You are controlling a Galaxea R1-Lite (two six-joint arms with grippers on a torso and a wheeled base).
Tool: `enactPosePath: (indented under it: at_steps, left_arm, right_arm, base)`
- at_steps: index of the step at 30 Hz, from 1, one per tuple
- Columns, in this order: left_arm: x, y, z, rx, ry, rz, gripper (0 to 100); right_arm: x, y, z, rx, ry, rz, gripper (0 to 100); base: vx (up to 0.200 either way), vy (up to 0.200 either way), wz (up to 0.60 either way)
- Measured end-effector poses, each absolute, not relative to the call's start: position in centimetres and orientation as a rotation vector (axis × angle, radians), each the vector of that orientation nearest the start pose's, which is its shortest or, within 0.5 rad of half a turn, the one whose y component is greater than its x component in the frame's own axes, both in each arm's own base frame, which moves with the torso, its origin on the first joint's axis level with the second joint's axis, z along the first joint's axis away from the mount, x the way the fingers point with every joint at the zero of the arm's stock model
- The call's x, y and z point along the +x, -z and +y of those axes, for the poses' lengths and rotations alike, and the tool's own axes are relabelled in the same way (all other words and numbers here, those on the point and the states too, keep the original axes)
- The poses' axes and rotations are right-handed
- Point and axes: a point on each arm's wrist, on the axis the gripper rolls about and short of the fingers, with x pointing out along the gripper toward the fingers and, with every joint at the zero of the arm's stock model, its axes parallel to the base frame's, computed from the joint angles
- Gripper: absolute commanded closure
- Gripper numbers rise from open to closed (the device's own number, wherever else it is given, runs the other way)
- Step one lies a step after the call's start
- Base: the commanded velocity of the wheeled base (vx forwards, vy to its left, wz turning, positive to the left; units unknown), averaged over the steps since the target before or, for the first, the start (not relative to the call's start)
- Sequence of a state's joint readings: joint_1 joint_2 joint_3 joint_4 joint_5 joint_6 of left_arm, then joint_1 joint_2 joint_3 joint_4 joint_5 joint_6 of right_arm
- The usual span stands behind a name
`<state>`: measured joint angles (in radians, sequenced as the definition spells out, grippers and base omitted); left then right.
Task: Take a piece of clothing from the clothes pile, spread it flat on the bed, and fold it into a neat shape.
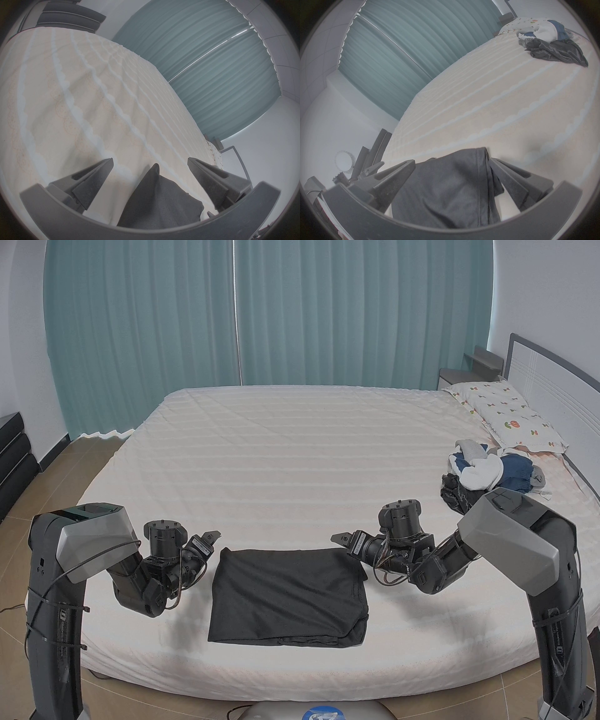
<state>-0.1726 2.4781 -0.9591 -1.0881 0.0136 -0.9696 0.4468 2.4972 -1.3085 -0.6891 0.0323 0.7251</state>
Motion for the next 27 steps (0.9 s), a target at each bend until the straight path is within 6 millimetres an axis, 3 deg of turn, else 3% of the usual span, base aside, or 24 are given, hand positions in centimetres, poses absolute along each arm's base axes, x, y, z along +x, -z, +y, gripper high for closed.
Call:
enactPosePath:
  at_steps: [9, 17, 18, 27]
  left_arm:
    - [40.6, 2.9, -7.1, -0.909, -0.067, 0.470, 0]
    - [40.6, 2.9, -7.1, -0.907, -0.066, 0.470, 0]
    - [40.6, 2.9, -7.1, -0.907, -0.067, 0.470, 0]
    - [40.7, 2.9, -7.1, -0.906, -0.067, 0.469, 0]
  right_arm:
    - [44.9, 3.1, 19.9, 0.593, -0.192, 0.621, 0]
    - [45.4, 4.5, 19.8, 0.593, -0.184, 0.628, 0]
    - [45.4, 4.7, 19.9, 0.592, -0.184, 0.629, 100]
    - [46.3, 4.8, 20.1, 0.595, -0.153, 0.584, 100]
  base:
    - [0.000, 0.000, 0.00]
    - [0.000, 0.000, 0.00]
    - [0.000, 0.000, 0.00]
    - [0.000, 0.000, 0.00]
